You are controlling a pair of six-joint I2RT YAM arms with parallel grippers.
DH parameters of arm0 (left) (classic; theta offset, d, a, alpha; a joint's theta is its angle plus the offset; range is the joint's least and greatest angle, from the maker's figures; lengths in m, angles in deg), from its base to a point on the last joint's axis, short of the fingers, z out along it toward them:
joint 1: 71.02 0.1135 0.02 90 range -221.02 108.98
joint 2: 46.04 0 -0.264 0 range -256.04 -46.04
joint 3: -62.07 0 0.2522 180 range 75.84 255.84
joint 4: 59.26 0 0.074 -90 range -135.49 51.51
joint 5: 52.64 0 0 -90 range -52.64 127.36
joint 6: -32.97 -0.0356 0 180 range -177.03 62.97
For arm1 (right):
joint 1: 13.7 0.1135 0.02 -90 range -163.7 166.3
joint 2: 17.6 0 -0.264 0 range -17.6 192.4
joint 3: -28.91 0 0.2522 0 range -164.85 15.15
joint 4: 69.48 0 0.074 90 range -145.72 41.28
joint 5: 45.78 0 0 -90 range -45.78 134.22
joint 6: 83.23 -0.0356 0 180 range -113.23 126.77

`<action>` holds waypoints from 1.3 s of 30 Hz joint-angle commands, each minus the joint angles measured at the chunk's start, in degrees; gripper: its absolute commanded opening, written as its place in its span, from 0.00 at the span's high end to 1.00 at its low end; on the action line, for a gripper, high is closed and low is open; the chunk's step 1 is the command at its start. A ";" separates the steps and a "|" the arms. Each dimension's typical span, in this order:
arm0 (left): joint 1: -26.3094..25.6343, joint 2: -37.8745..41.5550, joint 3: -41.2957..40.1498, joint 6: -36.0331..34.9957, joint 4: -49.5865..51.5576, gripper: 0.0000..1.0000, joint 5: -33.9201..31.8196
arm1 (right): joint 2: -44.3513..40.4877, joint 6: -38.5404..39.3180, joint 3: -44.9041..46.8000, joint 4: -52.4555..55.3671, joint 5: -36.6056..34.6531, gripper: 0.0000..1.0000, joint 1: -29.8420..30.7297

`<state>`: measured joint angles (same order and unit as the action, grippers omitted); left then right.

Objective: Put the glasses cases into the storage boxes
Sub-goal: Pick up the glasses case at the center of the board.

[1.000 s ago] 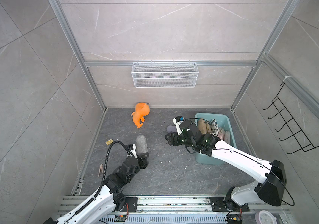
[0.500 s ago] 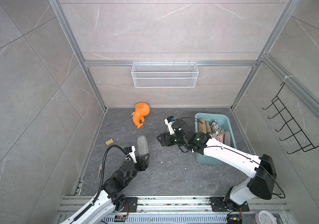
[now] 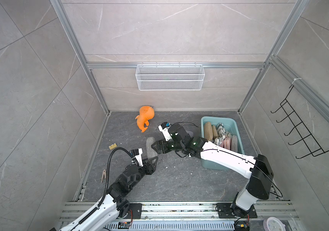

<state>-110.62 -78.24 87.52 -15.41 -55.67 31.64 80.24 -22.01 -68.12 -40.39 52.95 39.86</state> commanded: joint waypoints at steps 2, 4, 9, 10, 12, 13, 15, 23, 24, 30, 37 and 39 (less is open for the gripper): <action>0.22 -0.40 3.16 -2.24 -5.74 0.43 1.77 | 2.29 -1.61 -2.37 -2.87 2.25 0.23 0.40; 0.24 -0.64 3.24 -2.28 -6.35 0.43 1.69 | 3.21 -2.45 -2.74 -2.97 2.21 0.26 0.54; 0.28 -1.43 3.79 -2.60 -7.39 0.43 2.20 | 4.19 -3.08 -3.31 -2.55 1.09 0.28 0.76; 0.31 -1.67 3.95 -2.77 -7.48 0.43 2.24 | 4.41 -3.11 -3.39 -2.71 1.28 0.29 0.80; 0.31 -2.06 4.30 -2.86 -7.48 0.43 2.45 | 4.84 -3.22 -3.70 -2.76 1.81 0.33 0.85; 0.31 -2.15 4.31 -3.02 -7.74 0.43 2.56 | 5.03 -3.17 -3.96 -2.76 1.90 0.38 0.93; 0.31 -2.29 4.36 -3.16 -7.55 0.43 2.42 | 5.23 -3.13 -4.40 -2.36 1.47 0.47 0.95; 0.30 -1.37 3.95 -3.15 -4.83 0.06 2.29 | 4.87 -2.12 -4.81 -2.21 -1.09 0.62 0.94; 0.31 -0.51 3.83 -3.07 -3.96 0.02 2.05 | 4.66 -1.91 -4.81 -2.07 -1.89 0.62 0.93; 0.31 6.67 3.73 -3.92 4.38 0.00 0.97 | 4.05 0.14 -6.50 0.08 -6.37 0.64 0.87; 0.35 13.92 3.27 -2.79 12.97 0.00 -2.55 | 3.24 1.52 -7.74 1.61 -8.69 0.65 -0.26; 0.31 15.20 3.02 -2.11 14.74 0.00 -3.95 | 2.95 1.77 -7.86 2.01 -8.97 0.65 -0.63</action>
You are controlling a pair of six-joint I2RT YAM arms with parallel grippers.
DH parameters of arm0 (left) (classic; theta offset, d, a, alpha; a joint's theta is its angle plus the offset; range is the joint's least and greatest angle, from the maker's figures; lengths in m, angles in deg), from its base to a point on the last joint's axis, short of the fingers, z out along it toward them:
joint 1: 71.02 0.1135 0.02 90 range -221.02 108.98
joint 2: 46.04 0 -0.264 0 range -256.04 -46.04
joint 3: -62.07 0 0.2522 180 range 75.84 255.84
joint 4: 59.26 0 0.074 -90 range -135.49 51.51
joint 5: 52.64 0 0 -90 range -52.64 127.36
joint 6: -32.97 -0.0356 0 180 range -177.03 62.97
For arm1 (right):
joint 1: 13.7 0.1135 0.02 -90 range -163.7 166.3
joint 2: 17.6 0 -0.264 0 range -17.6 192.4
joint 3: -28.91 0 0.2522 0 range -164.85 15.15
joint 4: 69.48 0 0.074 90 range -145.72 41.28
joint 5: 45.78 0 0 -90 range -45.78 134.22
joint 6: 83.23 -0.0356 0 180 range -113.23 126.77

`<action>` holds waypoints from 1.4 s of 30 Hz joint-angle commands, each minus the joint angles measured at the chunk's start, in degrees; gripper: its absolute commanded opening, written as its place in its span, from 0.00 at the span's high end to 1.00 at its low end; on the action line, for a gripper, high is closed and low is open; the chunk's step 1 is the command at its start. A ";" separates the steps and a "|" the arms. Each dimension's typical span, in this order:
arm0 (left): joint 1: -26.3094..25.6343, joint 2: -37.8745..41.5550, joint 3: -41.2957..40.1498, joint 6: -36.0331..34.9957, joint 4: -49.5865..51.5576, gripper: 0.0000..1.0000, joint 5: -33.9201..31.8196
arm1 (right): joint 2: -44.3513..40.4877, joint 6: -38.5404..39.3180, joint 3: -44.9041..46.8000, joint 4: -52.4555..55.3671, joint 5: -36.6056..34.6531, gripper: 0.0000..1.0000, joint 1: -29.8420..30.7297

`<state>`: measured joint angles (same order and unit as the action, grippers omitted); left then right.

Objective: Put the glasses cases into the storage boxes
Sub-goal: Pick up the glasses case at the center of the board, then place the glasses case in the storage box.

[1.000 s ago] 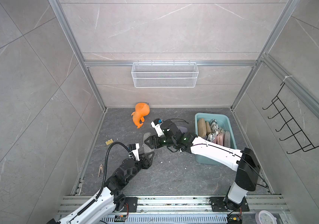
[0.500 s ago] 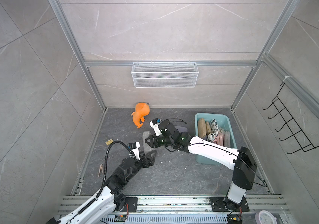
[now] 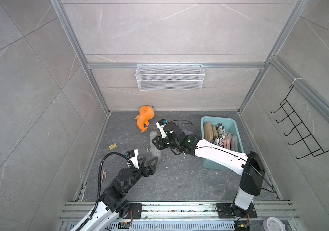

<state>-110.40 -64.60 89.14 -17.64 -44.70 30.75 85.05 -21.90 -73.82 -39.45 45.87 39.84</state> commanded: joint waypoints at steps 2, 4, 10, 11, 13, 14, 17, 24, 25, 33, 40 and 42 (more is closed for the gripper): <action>0.09 2.04 1.56 0.59 5.57 0.00 -4.34 | -2.21 2.18 -2.58 2.21 -2.40 0.65 -0.78; 0.09 1.91 1.82 1.12 7.14 0.01 -5.68 | -2.76 2.56 -2.44 2.71 -3.02 0.65 -1.02; 0.09 1.15 1.30 4.00 9.23 0.01 -9.22 | -5.01 4.26 -2.17 5.66 -4.69 0.65 -2.14; 0.09 0.99 1.09 4.47 9.53 0.01 -9.91 | -5.56 4.45 -1.93 6.25 -4.91 0.65 -2.49; 0.09 0.82 1.15 5.11 10.56 0.01 -10.77 | -6.68 4.99 -1.50 7.64 -5.63 0.65 -3.13; 0.09 0.68 1.11 5.40 10.95 0.01 -11.08 | -7.29 5.34 -1.40 8.51 -6.02 0.65 -3.53; 0.09 0.45 0.59 6.26 11.36 0.01 -11.66 | -9.47 6.19 -0.67 10.53 -7.21 0.66 -4.84; 0.09 -0.72 0.15 7.55 12.13 0.01 -13.65 | -14.71 8.39 -0.38 16.71 -10.67 0.66 -8.80; 0.09 -1.14 0.22 7.70 12.24 0.01 -13.78 | -15.57 8.68 -0.35 17.51 -11.20 0.66 -9.37; 0.09 -4.84 -0.11 8.15 10.15 0.01 -12.99 | -21.97 11.19 -1.25 25.32 -15.45 0.66 -14.11; 0.08 -7.32 -0.64 8.27 7.11 0.01 -12.51 | -25.70 12.88 -3.40 31.15 -20.50 0.66 -16.85; 0.11 -8.74 -0.50 8.03 6.01 0.01 -12.35 | -26.13 13.24 -4.13 32.97 -21.64 0.66 -17.88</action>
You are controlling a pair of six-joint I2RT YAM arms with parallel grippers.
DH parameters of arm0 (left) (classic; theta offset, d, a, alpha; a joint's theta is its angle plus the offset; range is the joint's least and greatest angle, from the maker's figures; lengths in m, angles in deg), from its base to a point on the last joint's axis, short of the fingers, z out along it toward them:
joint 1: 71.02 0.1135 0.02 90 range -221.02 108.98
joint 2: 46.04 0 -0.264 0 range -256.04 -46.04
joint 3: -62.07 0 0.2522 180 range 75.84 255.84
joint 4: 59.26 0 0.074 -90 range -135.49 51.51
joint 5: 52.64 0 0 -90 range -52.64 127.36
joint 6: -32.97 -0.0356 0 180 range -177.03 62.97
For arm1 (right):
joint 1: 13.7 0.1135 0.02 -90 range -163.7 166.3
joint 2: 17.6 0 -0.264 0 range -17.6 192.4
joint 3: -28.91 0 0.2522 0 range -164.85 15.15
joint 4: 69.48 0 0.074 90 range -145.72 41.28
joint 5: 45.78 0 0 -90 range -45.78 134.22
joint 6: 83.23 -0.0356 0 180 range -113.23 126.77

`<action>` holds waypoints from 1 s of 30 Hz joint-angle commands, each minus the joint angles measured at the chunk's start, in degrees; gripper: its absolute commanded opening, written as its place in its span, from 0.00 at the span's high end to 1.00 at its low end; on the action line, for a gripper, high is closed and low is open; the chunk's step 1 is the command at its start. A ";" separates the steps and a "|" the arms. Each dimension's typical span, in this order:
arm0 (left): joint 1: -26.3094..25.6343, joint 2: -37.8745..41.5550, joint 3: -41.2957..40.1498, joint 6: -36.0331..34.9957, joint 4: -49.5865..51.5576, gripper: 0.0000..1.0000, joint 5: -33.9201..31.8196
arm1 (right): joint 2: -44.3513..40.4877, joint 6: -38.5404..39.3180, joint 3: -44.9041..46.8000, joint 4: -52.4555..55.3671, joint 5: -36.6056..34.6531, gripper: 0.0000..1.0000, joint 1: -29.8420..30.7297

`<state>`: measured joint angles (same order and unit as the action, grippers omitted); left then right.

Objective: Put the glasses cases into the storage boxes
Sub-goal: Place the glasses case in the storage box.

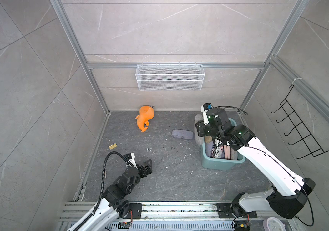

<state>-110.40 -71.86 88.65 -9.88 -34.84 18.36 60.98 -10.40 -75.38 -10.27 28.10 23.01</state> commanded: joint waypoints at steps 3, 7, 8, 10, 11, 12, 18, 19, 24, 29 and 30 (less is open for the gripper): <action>0.09 -3.93 0.43 -0.17 -5.33 0.01 0.77 | -2.43 2.46 -3.77 6.23 -6.73 0.67 -2.84; 0.09 -6.87 0.18 -0.22 -8.32 0.01 0.78 | -1.96 3.94 -5.51 9.10 -11.31 0.67 -5.82; 0.09 -7.66 0.27 -0.34 -9.08 0.01 0.90 | -1.83 4.31 -5.54 9.33 -12.19 0.67 -6.76; 0.09 -9.28 0.82 -0.75 -9.94 0.01 1.35 | -1.12 4.81 -5.67 9.92 -14.85 0.67 -8.20; 0.09 -9.91 1.25 -0.81 -9.95 0.01 1.55 | -0.48 5.05 -5.68 10.17 -15.58 0.67 -8.93; 0.09 -10.50 1.61 -0.91 -10.04 0.01 1.71 | 0.24 5.15 -5.87 10.52 -16.19 0.67 -9.66; 0.08 -13.01 3.04 -1.24 -9.82 0.01 3.55 | 7.95 4.69 -7.01 8.94 -7.13 0.68 -13.88; 0.09 -13.02 3.28 -1.31 -9.25 0.01 3.76 | 8.98 4.73 -7.15 8.59 -6.83 0.68 -14.21; 0.09 -11.84 2.87 -1.13 -8.57 0.01 3.79 | 15.06 5.84 -9.30 8.23 -7.04 0.68 -16.01; 0.09 -11.46 3.76 -1.87 -7.27 0.01 3.67 | 18.88 4.77 -6.93 6.59 -6.03 0.68 -18.95; 0.08 -11.53 4.17 -2.18 -6.69 0.01 3.71 | 18.94 4.61 -6.10 5.58 -5.13 0.68 -19.45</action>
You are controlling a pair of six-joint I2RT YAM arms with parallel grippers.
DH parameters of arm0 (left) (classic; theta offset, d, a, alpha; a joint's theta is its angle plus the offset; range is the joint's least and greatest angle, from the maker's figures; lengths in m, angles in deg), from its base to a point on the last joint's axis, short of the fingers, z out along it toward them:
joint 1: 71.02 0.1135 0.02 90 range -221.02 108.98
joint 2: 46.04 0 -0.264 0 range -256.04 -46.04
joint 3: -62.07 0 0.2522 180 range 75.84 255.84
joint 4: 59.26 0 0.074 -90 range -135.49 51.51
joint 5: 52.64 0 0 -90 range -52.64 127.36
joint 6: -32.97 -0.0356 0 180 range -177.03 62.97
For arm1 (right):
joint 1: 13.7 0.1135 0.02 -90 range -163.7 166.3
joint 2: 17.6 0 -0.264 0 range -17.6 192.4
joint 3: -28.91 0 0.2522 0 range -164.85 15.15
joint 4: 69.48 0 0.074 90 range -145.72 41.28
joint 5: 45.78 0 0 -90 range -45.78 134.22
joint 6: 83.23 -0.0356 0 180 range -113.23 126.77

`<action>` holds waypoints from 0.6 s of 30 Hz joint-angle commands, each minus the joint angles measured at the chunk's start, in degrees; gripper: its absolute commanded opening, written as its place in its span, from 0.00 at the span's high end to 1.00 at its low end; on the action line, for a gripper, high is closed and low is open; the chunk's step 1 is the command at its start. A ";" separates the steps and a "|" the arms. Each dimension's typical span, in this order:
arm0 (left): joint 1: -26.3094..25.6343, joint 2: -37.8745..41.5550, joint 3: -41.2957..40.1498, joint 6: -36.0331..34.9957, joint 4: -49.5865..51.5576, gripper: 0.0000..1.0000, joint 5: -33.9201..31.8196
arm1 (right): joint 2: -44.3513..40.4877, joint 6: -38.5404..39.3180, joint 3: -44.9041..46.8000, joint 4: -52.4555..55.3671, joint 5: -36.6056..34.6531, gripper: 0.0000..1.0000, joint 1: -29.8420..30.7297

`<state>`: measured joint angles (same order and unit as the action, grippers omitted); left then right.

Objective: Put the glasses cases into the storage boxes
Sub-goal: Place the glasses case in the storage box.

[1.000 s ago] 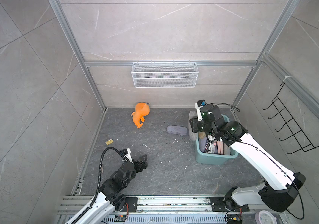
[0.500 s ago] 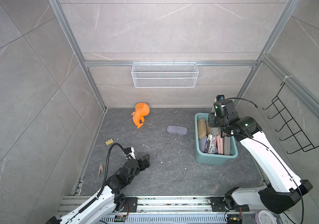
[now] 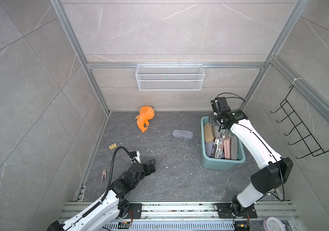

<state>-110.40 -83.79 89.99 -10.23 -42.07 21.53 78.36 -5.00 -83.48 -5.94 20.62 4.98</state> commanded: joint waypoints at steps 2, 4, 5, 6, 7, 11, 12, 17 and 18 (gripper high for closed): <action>0.09 0.10 2.99 -2.23 0.62 0.01 0.35 | 2.37 -0.88 2.28 0.46 2.95 0.68 -2.24; 0.09 -0.44 3.29 -2.55 0.20 0.01 0.39 | 4.12 -1.28 1.62 0.95 5.76 0.68 -3.49; 0.09 -0.92 3.65 -2.74 0.10 0.01 0.53 | 4.85 -1.36 1.59 1.23 6.15 0.67 -3.73; 0.09 -1.38 4.04 -2.98 0.17 0.01 0.76 | 5.34 -1.34 1.71 1.35 6.27 0.67 -3.78; 0.09 -1.97 4.51 -3.29 0.07 0.01 0.98 | 5.98 -1.40 1.89 1.60 6.62 0.66 -3.83; 0.09 -4.66 5.47 -3.80 -1.08 0.01 1.92 | 6.00 -2.16 4.70 0.71 7.55 0.54 -3.82; 0.09 -5.61 5.90 -4.23 -1.51 0.01 2.30 | 5.80 -2.36 4.80 1.04 7.68 0.51 -3.83; 0.09 -13.98 12.42 -9.17 -1.30 0.01 3.86 | 0.46 -3.43 4.97 1.17 11.26 0.40 -3.70; 0.17 -16.05 14.25 -10.15 -0.92 0.01 4.23 | -0.53 -3.53 4.92 1.41 11.64 0.39 -3.57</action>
<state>-110.40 -96.36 98.77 -15.52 -41.05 24.26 81.92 -7.49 -78.92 -7.58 27.79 0.45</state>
